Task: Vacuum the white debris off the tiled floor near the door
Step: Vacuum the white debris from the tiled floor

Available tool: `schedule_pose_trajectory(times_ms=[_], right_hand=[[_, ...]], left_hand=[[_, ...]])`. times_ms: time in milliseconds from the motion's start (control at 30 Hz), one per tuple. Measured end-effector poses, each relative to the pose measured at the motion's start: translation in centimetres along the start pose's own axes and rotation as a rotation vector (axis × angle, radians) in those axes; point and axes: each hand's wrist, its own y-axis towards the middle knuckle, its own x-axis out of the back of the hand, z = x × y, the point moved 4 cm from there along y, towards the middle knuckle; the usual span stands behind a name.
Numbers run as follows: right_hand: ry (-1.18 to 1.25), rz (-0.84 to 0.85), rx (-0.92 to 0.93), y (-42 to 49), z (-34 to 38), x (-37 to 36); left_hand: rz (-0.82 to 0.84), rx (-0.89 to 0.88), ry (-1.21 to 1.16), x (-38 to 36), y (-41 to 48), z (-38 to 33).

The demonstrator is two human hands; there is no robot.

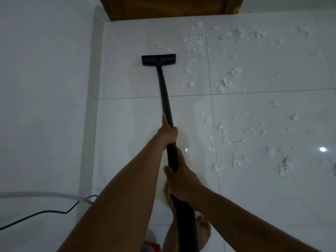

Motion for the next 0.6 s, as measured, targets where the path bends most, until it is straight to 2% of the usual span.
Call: schedule_pose_trajectory(times_ms=[600], right_hand=[[-0.003, -0.019, -0.008, 7.8, 6.2, 1.1]], left_hand=[[-0.026, -0.040, 0.021, 4.7, 8.2, -4.7]])
